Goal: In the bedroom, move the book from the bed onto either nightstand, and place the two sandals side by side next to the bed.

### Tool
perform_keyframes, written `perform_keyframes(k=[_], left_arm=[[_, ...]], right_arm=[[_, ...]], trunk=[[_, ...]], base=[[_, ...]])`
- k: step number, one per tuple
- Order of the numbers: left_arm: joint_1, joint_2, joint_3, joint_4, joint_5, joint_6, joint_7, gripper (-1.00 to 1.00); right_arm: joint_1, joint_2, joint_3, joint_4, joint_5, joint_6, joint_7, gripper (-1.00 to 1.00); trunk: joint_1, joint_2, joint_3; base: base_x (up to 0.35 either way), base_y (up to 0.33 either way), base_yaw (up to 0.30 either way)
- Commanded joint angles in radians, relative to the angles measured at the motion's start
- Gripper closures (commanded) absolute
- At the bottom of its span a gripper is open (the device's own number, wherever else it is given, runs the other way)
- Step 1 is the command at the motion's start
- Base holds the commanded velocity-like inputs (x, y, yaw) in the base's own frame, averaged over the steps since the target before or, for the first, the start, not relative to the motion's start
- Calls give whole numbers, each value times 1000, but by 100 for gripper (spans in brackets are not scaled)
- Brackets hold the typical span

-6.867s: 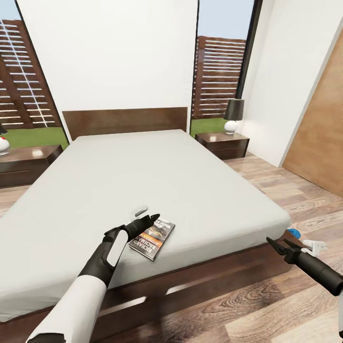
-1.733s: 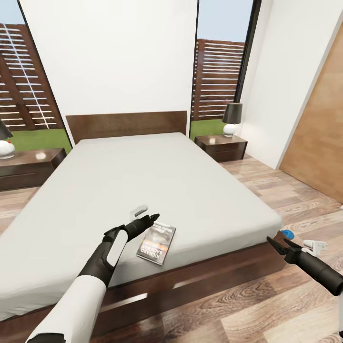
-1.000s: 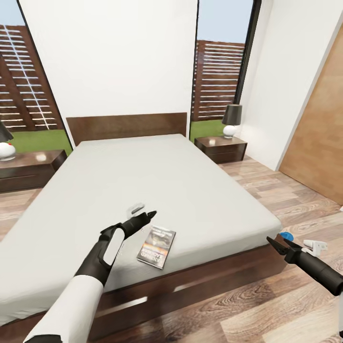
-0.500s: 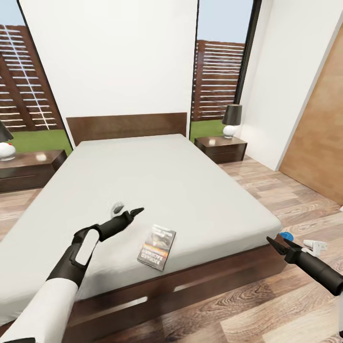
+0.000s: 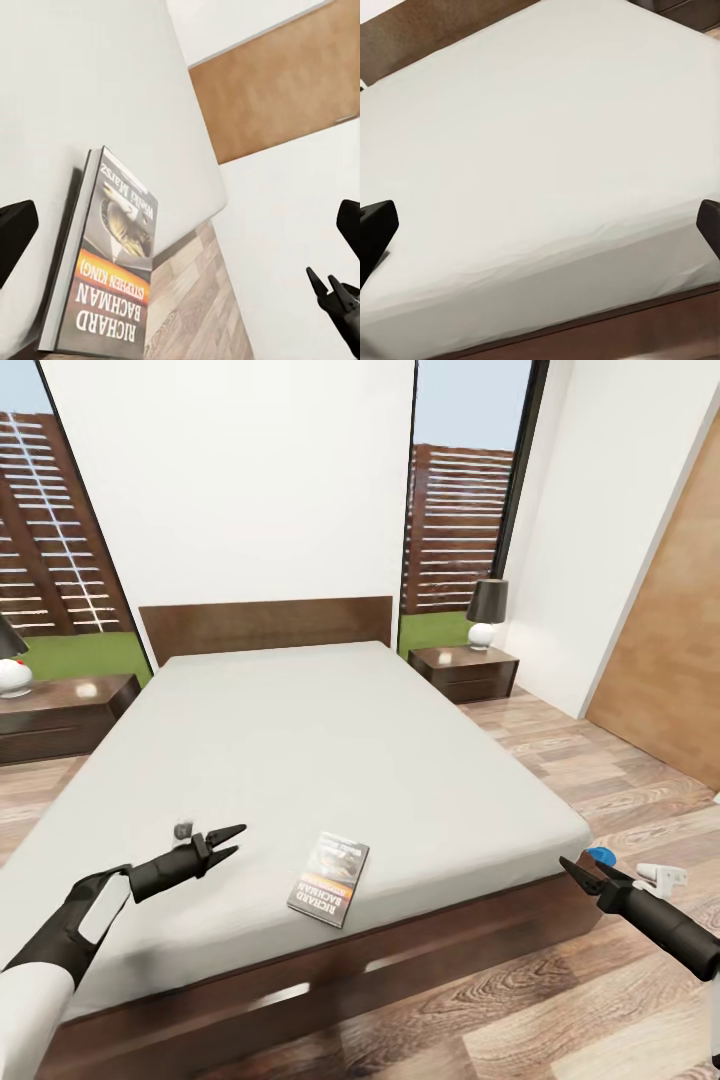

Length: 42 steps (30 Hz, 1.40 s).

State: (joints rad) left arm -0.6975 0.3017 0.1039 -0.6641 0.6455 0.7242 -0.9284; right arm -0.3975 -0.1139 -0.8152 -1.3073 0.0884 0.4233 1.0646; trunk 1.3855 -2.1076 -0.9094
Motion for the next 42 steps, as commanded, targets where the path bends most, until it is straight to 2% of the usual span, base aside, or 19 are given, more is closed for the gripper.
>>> perform_keyframes(k=[1, 17, 23, 27, 28, 29, 31, 33, 36, 42], left_arm=[[-1, 2, 1, 1, 3, 6, -4, -100], [0, 5, -1, 3, 2, 4, -4, -100], [0, 5, -1, 3, 3, 5, -4, -100], [0, 5, -1, 3, 2, 6, -4, -100], [0, 5, -1, 3, 3, 6, -4, -100], [0, 5, -1, 3, 2, 6, -4, -100], [0, 4, -2, 3, 3, 6, -4, -100], [0, 2, -2, 4, 3, 5, -3, -100], [0, 1, -3, 4, 3, 5, -2, -100], [0, -2, -3, 4, 3, 4, -1, -100]], right_arm=[[-1, 0, -2, -1, 6, 8, 7, -100], [-1, 0, -5, 10, 6, 13, 7, -100], [-1, -1, -5, 141, 7, 14, 8, -100], [-1, -1, -5, 187, 6, 24, 9, -100], [-1, -1, -5, 196, 5, 43, 11, -100], [-1, -1, -6, 209, 5, 136, 27, -100], [-1, -2, -8, 214, 5, 268, 69, -100], [-1, -3, -9, 217, 4, 365, 136, -100], [-1, -7, -8, 220, 4, 429, 204, -100], [-1, -4, -6, 272, 5, 457, 221, -100]], trunk=[[0, 0, -1], [0, 0, -1], [0, 0, -1], [0, 0, -1], [0, 0, -1], [0, 0, -1], [0, 0, -1], [0, 0, -1], [0, 0, -1], [0, 0, -1]], base=[[0, 0, 0], [0, 0, 0], [0, 0, 0], [0, 0, 0], [0, 0, 0], [0, 0, 0], [0, 0, 0], [0, 0, 0], [0, 0, 0], [0, 0, 0]])
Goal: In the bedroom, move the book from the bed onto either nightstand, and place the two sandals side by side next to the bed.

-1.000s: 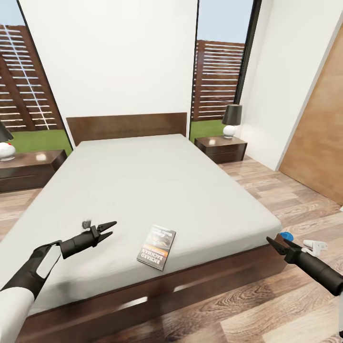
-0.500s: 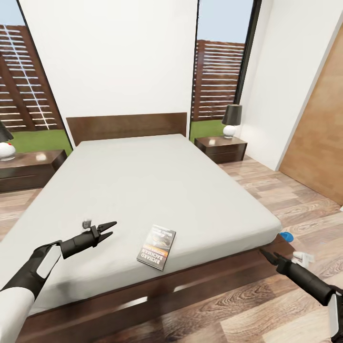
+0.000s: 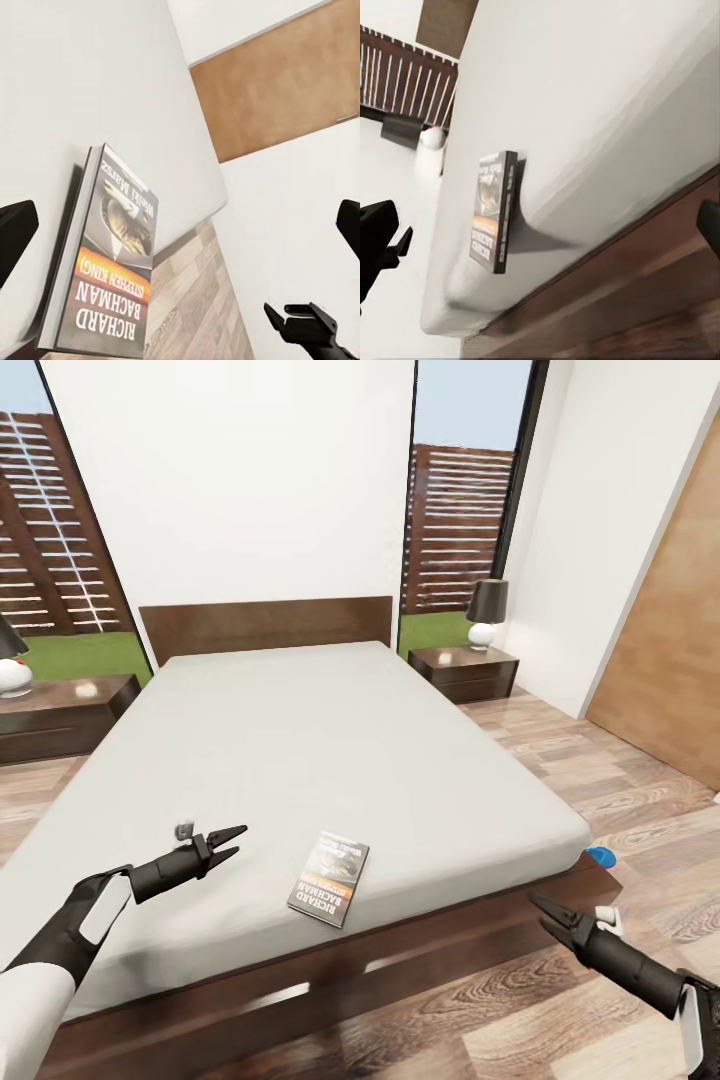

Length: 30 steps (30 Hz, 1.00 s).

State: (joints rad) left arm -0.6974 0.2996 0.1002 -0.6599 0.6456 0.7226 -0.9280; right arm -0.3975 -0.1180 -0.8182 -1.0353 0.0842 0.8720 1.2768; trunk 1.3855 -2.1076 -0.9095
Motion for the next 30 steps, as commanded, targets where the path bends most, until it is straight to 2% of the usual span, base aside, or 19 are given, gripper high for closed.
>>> perform_keyframes(k=[1, 3, 6, 9, 13, 15, 21, 25, 30], left_arm=[[-1, 0, 0, 0, 3, 6, -1, -100], [-1, 0, 0, 0, 3, 6, 0, -100], [-1, 0, 0, 0, 3, 6, 0, -100], [-1, 0, 0, 0, 3, 6, 0, -100], [-1, 0, 0, 0, 3, 6, 0, -100], [-1, 0, 0, 0, 3, 6, 0, -100], [-1, 0, 0, 1, 4, 6, 2, -100], [-1, -6, 0, 2, 5, 6, 3, -100], [-1, -15, 0, 2, 4, 5, 3, -100]], right_arm=[[-1, 3, -2, 4, 9, 8, 9, -100], [-1, 22, 0, 31, 12, 8, 8, -100], [-1, 70, 2, 80, 16, 7, 6, -100], [-1, 87, 3, 96, 17, 5, 3, -100], [-1, 132, 5, 115, 14, 3, 0, -100], [-1, 142, 5, 117, 13, 3, 0, -100], [-3, 195, 14, 151, 10, 2, -2, -100], [-4, 206, 18, 215, 15, 0, -2, -100], [-4, 206, 19, 232, 14, -1, -2, -100]], trunk=[[0, 0, -1], [0, 0, -1], [0, 0, -1], [0, 0, -1], [0, 0, -1], [0, 0, -1], [0, 0, -1], [0, 0, -1], [0, 0, -1]], base=[[0, 0, 0], [0, 0, 0], [0, 0, 0], [0, 0, 0], [0, 0, 0], [0, 0, 0], [0, 0, 0], [0, 0, 0], [0, 0, 0]])
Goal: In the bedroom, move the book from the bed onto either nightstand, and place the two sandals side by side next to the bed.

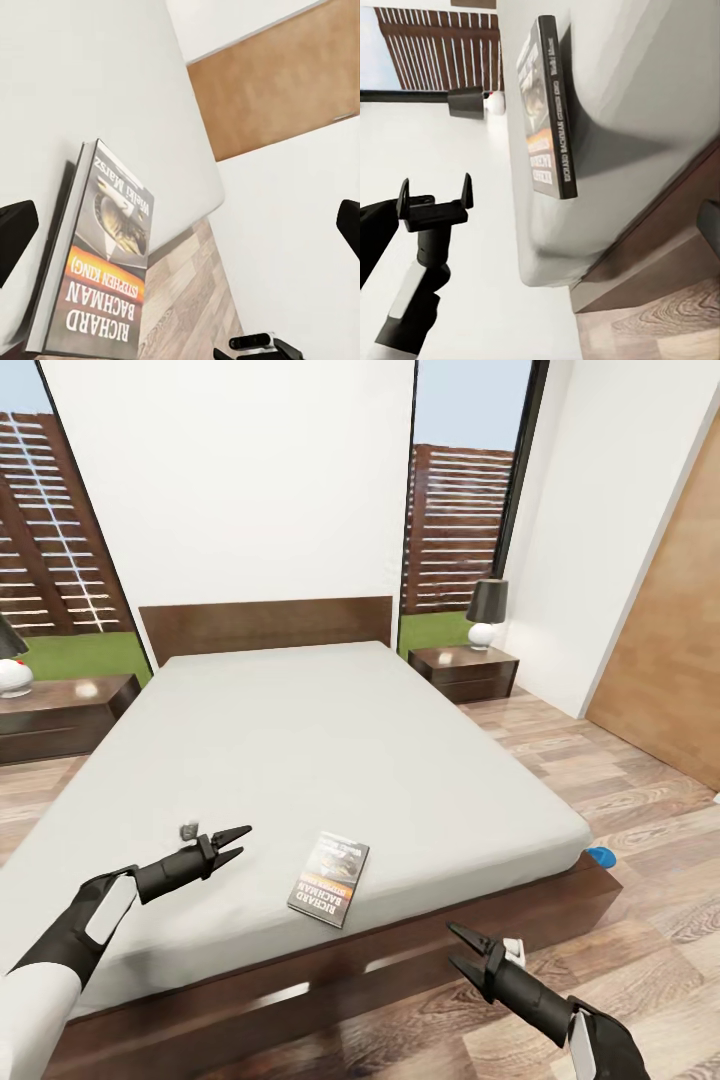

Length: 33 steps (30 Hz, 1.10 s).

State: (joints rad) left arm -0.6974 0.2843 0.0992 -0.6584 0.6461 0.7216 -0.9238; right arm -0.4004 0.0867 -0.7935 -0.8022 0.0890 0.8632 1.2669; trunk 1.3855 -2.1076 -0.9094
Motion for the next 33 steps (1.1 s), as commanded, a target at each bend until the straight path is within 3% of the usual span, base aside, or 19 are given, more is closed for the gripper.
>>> perform_keyframes(k=[1, 16, 18, 20, 21, 22, 23, 27, 33], left_arm=[[-1, 0, 1, 0, 3, 6, -1, -100], [-1, -9, 1, 0, 3, 6, 0, -100], [-1, -10, 1, 0, 3, 6, 0, -100], [-1, -10, 1, 0, 3, 6, 0, -100], [-1, -11, 1, 0, 3, 6, 0, -100], [-1, -17, 1, 0, 3, 6, 1, -100], [-1, -19, 1, 0, 3, 6, 2, -100], [-1, -23, 1, 0, 3, 6, 2, -100], [-1, -25, 1, 0, 3, 6, 3, -100]], right_arm=[[-1, 1, -6, -1, 9, 8, 8, -100], [-1, 9, 7, 6, 7, 8, 8, -100], [-1, 12, 42, 6, 8, 8, 8, -100], [-1, 13, 106, 5, 8, 8, 8, -100], [-2, 14, 158, 5, 7, 8, 8, -100], [-1, 14, 259, 5, 7, 8, 8, -100], [-1, 14, 298, 5, 6, 8, 8, -100], [-2, 14, 363, 4, 5, 8, 8, -100], [-3, 15, 375, 3, 3, 8, 8, -100]], trunk=[[0, 0, -1], [0, 0, -1], [0, 0, -1], [0, 0, -1], [0, 0, -1], [0, 0, -1], [0, 0, -1], [0, 0, -1], [0, 0, -1]], base=[[0, 0, 0], [0, 0, 0], [0, 0, 0], [0, 0, 0], [0, 0, 0], [0, 0, 0], [0, 0, 0], [0, 0, 0], [0, 0, 0]])
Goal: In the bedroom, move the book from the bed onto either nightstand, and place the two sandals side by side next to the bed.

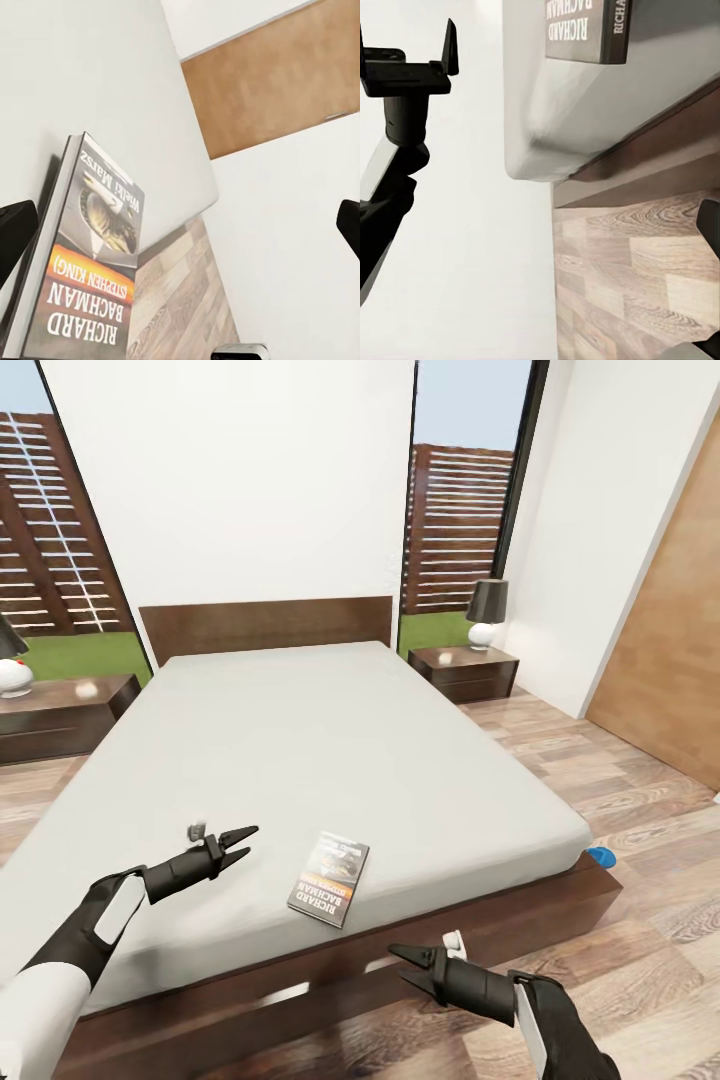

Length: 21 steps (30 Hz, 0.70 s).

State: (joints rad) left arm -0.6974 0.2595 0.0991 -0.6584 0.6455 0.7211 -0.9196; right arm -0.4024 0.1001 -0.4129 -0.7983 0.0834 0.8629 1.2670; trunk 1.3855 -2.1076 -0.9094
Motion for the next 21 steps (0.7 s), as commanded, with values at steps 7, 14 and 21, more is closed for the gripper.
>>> perform_keyframes(k=[7, 14, 21], left_arm=[[-1, -1, 0, 0, 3, 6, -1, -100], [-1, -13, -1, 0, 3, 6, 13, -100], [-1, -14, -1, 0, 3, 6, 16, -100]], right_arm=[[-1, 6, -4, -1, 8, 8, 8, -100], [-1, 6, -4, -1, -39, 8, 13, -100], [-1, 4, -1, -1, -161, 7, 12, -100]], trunk=[[0, 0, -1], [0, 0, -1], [0, 0, -1]], base=[[0, 0, 0], [0, 0, 0], [0, 0, 0]])
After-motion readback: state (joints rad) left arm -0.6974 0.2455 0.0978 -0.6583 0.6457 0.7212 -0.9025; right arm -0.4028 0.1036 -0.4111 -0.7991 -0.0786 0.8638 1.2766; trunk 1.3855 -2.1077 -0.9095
